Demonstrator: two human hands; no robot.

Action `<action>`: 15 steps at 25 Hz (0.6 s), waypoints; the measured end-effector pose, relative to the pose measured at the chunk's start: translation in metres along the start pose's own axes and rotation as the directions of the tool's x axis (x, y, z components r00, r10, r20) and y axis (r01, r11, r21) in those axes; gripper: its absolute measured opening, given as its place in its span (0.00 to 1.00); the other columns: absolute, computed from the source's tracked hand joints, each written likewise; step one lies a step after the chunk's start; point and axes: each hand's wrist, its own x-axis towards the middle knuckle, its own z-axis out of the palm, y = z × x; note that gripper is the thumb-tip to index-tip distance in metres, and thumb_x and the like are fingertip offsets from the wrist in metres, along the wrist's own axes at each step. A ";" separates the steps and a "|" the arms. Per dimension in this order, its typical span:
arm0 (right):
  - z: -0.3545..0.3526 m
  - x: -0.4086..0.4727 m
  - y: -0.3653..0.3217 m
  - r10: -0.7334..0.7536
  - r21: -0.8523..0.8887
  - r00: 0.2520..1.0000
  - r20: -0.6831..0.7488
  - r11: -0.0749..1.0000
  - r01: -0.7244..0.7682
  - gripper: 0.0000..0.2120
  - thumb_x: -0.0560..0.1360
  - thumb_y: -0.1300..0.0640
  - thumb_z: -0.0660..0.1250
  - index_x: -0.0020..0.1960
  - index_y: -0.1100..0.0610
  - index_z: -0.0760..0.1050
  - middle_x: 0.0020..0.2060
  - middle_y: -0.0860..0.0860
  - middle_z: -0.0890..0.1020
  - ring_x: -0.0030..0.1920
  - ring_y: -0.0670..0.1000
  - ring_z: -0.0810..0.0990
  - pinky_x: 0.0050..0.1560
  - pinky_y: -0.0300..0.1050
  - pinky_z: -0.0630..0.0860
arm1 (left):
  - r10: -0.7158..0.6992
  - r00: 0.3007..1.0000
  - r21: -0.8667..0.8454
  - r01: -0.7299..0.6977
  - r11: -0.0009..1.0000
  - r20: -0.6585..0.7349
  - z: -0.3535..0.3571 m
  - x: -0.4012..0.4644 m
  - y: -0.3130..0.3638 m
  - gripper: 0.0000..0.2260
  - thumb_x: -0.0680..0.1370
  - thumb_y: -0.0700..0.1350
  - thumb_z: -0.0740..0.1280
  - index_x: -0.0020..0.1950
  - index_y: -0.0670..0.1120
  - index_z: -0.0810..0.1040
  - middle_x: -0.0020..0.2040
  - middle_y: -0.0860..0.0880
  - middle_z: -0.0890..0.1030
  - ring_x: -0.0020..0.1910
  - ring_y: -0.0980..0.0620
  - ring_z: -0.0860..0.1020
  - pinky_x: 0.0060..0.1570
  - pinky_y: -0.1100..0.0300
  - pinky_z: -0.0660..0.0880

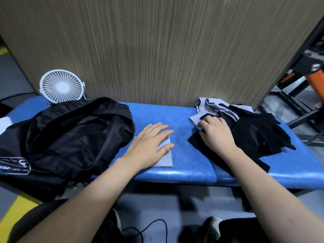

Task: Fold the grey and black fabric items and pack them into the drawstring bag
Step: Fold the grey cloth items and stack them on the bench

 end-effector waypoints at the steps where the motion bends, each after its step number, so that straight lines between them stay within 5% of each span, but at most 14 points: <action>1: 0.005 0.003 0.000 -0.034 -0.023 0.999 -0.021 0.999 0.034 0.07 0.67 0.63 0.71 0.44 0.57 0.79 0.40 0.53 0.77 0.40 0.59 0.76 0.45 0.53 0.71 | 0.004 1.000 0.015 -0.004 1.000 -0.005 0.003 0.007 0.002 0.31 0.78 0.68 0.46 0.77 0.56 0.65 0.78 0.58 0.62 0.79 0.57 0.53 0.78 0.60 0.43; 8: 0.011 0.012 0.008 -0.062 -0.103 0.992 -0.111 0.993 0.051 0.03 0.70 0.59 0.68 0.39 0.57 0.79 0.37 0.53 0.77 0.39 0.58 0.75 0.42 0.52 0.66 | -0.014 0.997 0.024 0.015 1.000 -0.072 0.021 0.047 0.016 0.28 0.78 0.67 0.51 0.74 0.55 0.69 0.74 0.55 0.68 0.75 0.53 0.61 0.75 0.56 0.53; 15: -0.008 0.004 -0.011 -0.098 0.029 0.920 -0.379 0.993 0.118 0.08 0.77 0.62 0.69 0.38 0.56 0.77 0.35 0.52 0.77 0.37 0.57 0.74 0.40 0.51 0.67 | -0.245 0.967 -0.209 0.225 0.952 -0.074 0.023 0.061 0.035 0.20 0.82 0.58 0.59 0.72 0.55 0.69 0.57 0.57 0.79 0.59 0.51 0.74 0.62 0.56 0.65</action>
